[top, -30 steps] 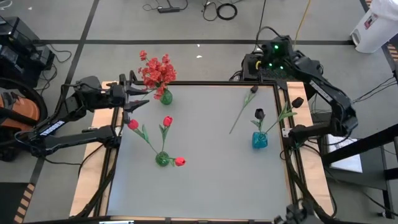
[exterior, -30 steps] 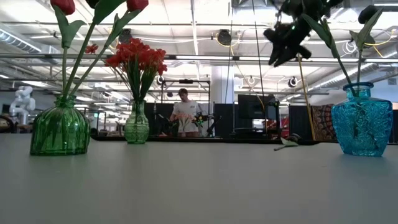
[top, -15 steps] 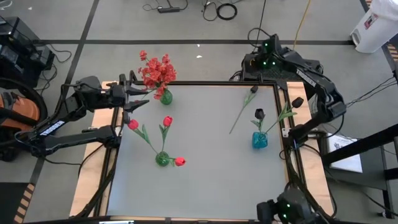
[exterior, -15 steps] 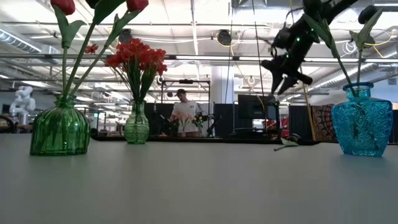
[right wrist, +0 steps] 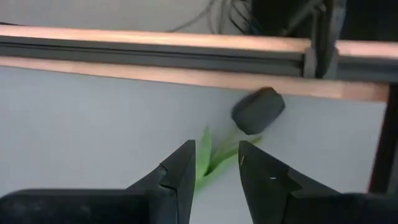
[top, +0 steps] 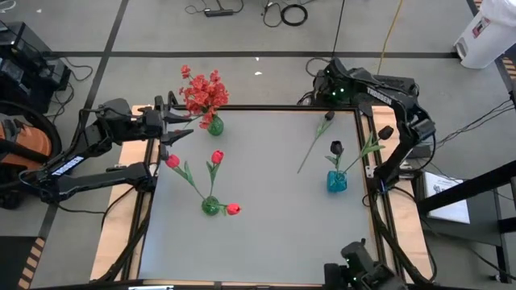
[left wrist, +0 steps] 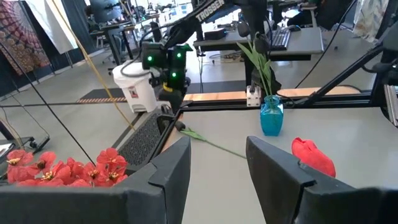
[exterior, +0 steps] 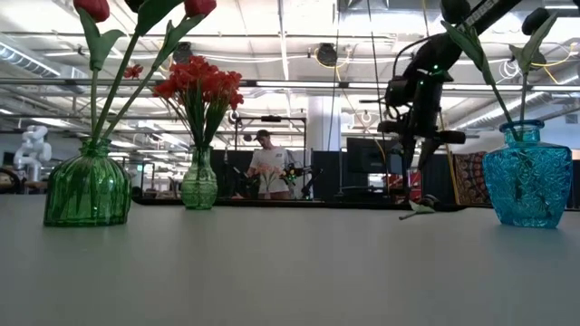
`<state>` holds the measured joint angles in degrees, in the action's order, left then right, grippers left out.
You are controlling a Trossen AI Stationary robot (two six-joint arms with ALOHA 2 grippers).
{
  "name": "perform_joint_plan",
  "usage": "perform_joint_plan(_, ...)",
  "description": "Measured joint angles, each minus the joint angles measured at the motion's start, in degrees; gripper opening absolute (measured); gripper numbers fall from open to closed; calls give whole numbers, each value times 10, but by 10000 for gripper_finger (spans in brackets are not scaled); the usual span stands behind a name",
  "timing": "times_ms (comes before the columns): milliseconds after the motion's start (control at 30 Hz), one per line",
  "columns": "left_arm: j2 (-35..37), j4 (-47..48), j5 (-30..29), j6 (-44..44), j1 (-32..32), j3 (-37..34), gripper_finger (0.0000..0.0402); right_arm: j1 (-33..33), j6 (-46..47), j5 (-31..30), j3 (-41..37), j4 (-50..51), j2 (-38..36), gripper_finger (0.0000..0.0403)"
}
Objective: Sort flowers into vase by color
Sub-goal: Put the black flower into the blue vase
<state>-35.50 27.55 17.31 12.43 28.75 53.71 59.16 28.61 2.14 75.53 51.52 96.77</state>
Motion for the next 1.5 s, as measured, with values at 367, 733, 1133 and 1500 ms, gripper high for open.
perform_joint_plan(367, 0, 0, 0, 0, 0, 0, 164, -22, 2, -32, 0, 58, 53, 114)
perform_joint_plan(733, 0, 0, 0, 0, 0, 0, 164, -25, -55, 27, 0, 50, 72, 114)
perform_joint_plan(1133, 0, 0, 0, 0, 0, 0, 164, -24, -18, 42, -101, 10, 72, 114)
perform_joint_plan(1500, 0, 0, 0, 0, 0, 0, 164, -28, 43, 58, -108, -69, 66, 114)
